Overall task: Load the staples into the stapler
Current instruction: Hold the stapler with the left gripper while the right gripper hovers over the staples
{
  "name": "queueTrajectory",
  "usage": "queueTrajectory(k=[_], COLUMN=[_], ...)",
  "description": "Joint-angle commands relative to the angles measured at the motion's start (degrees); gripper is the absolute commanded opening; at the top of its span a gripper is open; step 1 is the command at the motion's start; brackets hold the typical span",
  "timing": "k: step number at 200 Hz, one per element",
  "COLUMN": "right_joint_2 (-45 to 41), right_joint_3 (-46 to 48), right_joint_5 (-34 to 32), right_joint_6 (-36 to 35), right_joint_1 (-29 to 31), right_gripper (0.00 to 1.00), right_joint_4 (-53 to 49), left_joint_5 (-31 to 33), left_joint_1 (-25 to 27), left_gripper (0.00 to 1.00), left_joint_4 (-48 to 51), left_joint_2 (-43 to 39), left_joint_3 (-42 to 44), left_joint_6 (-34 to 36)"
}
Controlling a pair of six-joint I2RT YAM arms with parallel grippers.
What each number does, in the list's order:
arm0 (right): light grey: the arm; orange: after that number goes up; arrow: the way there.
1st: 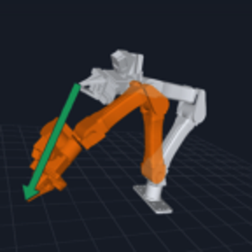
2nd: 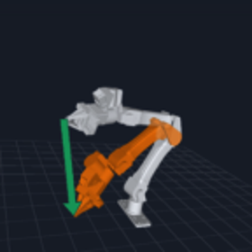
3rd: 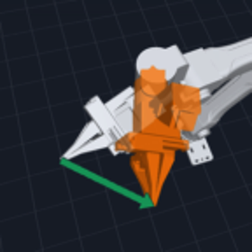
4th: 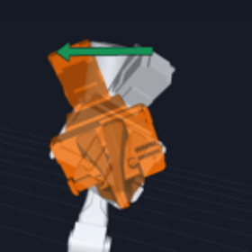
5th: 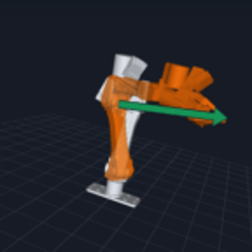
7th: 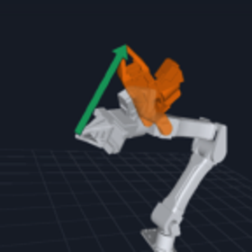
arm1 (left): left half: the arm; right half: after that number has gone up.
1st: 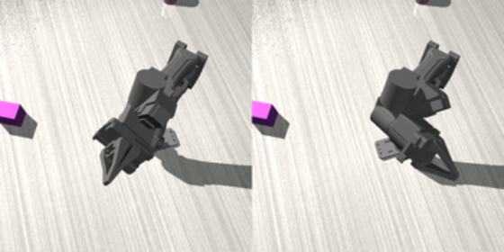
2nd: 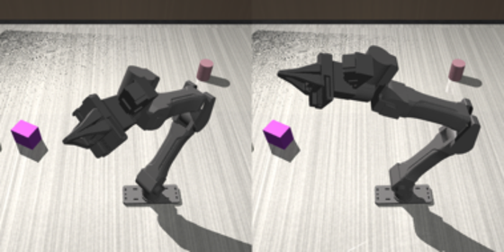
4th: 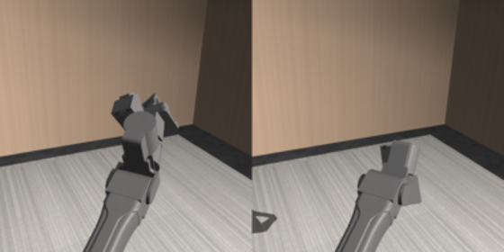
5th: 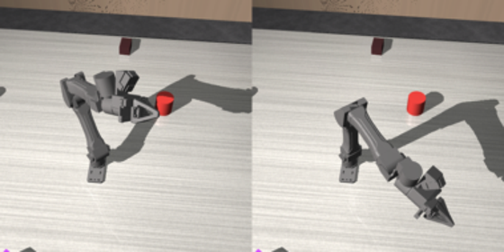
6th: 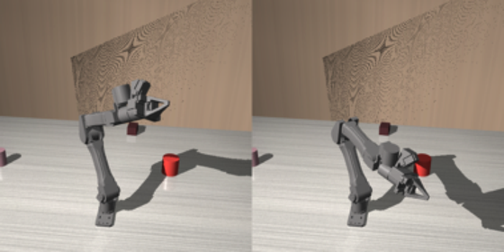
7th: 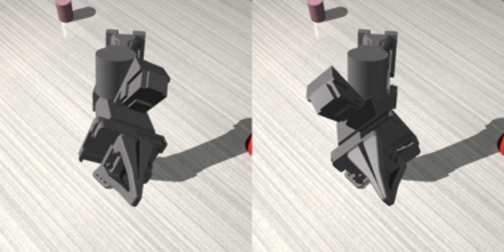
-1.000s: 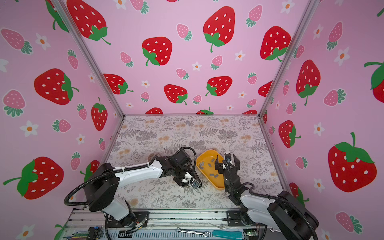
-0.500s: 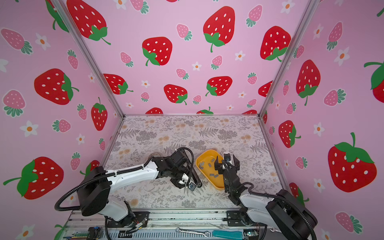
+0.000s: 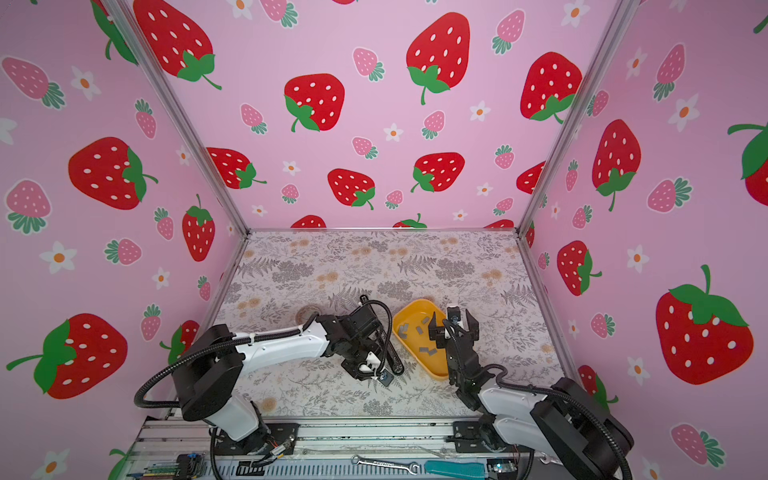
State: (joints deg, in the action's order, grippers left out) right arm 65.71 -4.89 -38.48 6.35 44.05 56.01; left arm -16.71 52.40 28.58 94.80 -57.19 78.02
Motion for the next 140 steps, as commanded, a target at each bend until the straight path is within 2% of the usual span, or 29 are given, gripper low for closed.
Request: queueTrajectory(k=[1, 51, 140], right_joint_2=[0.29, 1.11, 1.72], right_joint_3=[-1.28, -1.88, -2.29], right_joint_5=[-0.33, -0.16, 0.15], right_joint_6=[0.77, 0.59, 0.53], right_joint_1=[-0.37, -0.39, -0.37], right_gripper=[0.95, 0.95, 0.95], right_joint_4=[0.33, 0.18, -0.28], left_joint_5=[0.61, 4.29, 5.37], left_joint_1=[0.07, 0.1, 0.09], left_gripper=[0.48, 0.4, 0.47], left_joint_4=[1.37, 1.91, 2.03], left_joint_2=[0.88, 2.92, 2.49], left_joint_3=[-2.21, -3.97, -3.53], left_joint_6=[0.92, 0.52, 0.83])
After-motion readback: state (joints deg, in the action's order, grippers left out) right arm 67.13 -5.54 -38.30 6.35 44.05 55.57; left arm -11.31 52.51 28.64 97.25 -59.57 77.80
